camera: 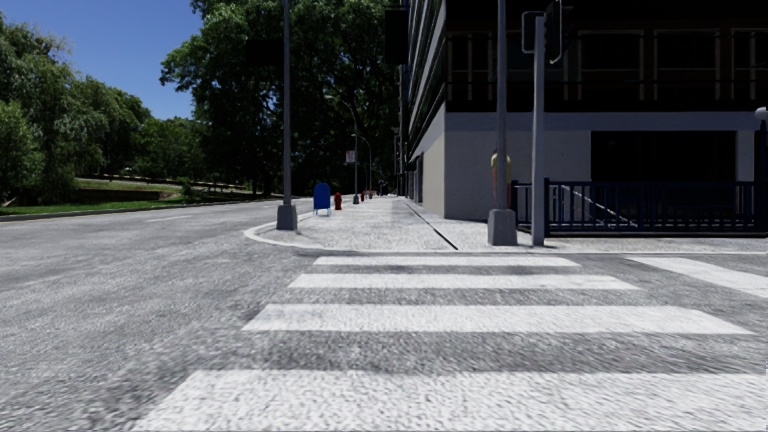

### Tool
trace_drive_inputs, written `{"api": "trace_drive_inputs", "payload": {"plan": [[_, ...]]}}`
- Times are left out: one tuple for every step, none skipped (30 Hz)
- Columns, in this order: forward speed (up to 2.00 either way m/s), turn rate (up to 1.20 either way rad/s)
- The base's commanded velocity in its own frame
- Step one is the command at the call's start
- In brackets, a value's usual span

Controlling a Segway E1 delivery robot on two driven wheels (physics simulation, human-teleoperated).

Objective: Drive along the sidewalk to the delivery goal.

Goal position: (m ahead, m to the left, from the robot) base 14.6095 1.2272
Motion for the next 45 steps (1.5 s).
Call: {"api": "trace_drive_inputs", "payload": {"plan": [[1.86, 0.00], [1.86, 0.00], [1.86, 0.00], [1.86, 0.00], [1.86, 0.00], [1.86, 0.00], [1.86, 0.00], [1.86, 0.00], [1.86, 0.00], [1.86, 0.00], [1.86, 0.00], [1.86, 0.00], [1.86, 0.00], [1.86, 0.00], [1.86, 0.00], [1.86, 0.00], [1.86, 0.00], [1.86, 0.00], [1.86, 0.00], [1.86, 0.00], [1.86, 0.00], [1.86, 0.00], [1.86, 0.00], [1.86, 0.00], [1.86, 0.00], [1.86, 0.00], [1.86, 0.00], [1.86, 0.00], [1.86, 0.00], [1.87, 0.00], [1.88, 0.00], [1.90, 0.00], [1.92, 0.00], [1.93, 0.00], [1.96, 0.00], [1.96, 0.00], [1.96, 0.00], [1.96, 0.00], [1.96, 0.00], [1.96, 0.00], [1.96, 0.00], [1.96, 0.00], [1.96, 0.00], [1.96, 0.00], [1.96, 0.00]]}}
